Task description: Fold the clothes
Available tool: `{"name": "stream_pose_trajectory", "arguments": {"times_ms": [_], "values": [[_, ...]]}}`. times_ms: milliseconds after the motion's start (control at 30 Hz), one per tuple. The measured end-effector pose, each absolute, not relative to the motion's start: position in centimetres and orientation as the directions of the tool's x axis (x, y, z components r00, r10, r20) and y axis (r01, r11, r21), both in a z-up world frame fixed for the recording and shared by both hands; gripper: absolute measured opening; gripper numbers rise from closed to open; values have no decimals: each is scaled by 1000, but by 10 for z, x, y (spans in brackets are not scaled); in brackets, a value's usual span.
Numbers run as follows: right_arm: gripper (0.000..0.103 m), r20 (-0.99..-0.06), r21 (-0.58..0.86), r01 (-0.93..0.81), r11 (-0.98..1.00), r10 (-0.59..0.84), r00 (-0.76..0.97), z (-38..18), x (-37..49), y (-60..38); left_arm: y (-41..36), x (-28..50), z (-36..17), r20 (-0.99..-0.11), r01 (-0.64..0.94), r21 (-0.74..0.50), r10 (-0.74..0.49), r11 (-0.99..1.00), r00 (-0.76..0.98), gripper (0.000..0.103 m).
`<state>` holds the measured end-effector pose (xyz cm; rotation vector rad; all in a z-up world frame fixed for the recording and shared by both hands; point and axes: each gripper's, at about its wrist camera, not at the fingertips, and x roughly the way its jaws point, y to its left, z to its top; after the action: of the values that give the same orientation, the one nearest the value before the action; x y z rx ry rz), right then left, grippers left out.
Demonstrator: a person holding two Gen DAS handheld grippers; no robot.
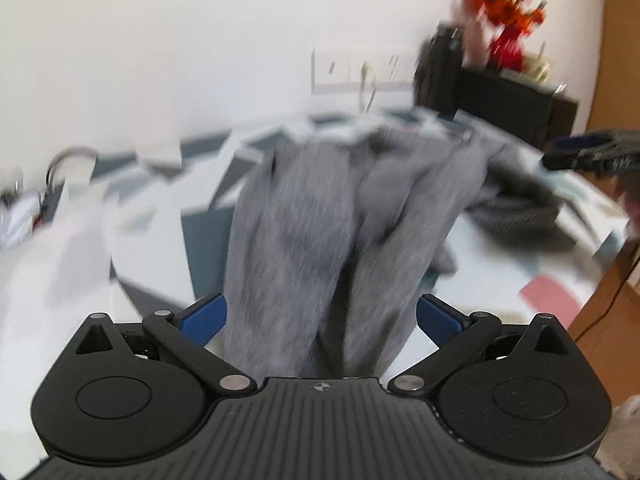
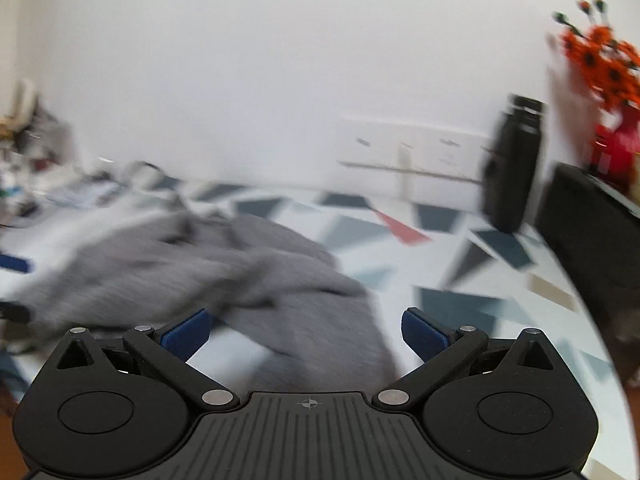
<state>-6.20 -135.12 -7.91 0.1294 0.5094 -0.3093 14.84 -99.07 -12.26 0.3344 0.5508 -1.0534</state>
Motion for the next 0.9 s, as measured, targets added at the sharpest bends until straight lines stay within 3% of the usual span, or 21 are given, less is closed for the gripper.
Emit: {"name": "stream_pose_trajectory", "arguments": {"times_ms": [33, 100, 200, 300, 367, 533, 600, 633, 667, 733, 900], "values": [[99, -502, 57, 297, 953, -230, 834, -80, -57, -1347, -990, 148, -118, -558, 887, -3, -737, 462, 382, 103], [84, -517, 76, 256, 964, -181, 836, -86, -45, -1339, -992, 153, -114, -544, 878, -21, -742, 478, 391, 103], [70, -542, 137, 182, 974, -80, 836, -99, -27, -1326, -996, 169, -123, -567, 847, -87, -725, 525, 392, 103], [55, -561, 161, 146, 976, -31, 827, -114, -10, -1311, -1001, 184, -141, -608, 810, -153, -700, 565, 374, 93], [50, -574, 160, 139, 977, -22, 819, -121, 2, -1306, -1004, 190, -151, -637, 794, -170, -680, 583, 363, 88], [35, -599, 170, 118, 978, 8, 801, -139, 25, -1300, -1015, 191, -167, -675, 787, -139, -639, 601, 369, 88], [13, -607, 176, 105, 979, 24, 794, -146, 33, -1300, -1015, 191, -171, -687, 785, -134, -628, 605, 366, 88], [10, -605, 185, 100, 978, 34, 795, -147, 32, -1303, -1015, 192, -173, -692, 782, -137, -624, 607, 363, 82], [7, -602, 196, 95, 976, 43, 798, -147, 30, -1306, -1013, 194, -173, -692, 775, -144, -622, 615, 365, 72], [6, -588, 217, 102, 971, 47, 807, -146, 18, -1315, -1008, 198, -172, -688, 759, -167, -626, 629, 367, 65], [5, -555, 252, 212, 944, -39, 831, -136, -24, -1354, -993, 214, -171, -672, 720, -276, -663, 637, 329, 60]]}}
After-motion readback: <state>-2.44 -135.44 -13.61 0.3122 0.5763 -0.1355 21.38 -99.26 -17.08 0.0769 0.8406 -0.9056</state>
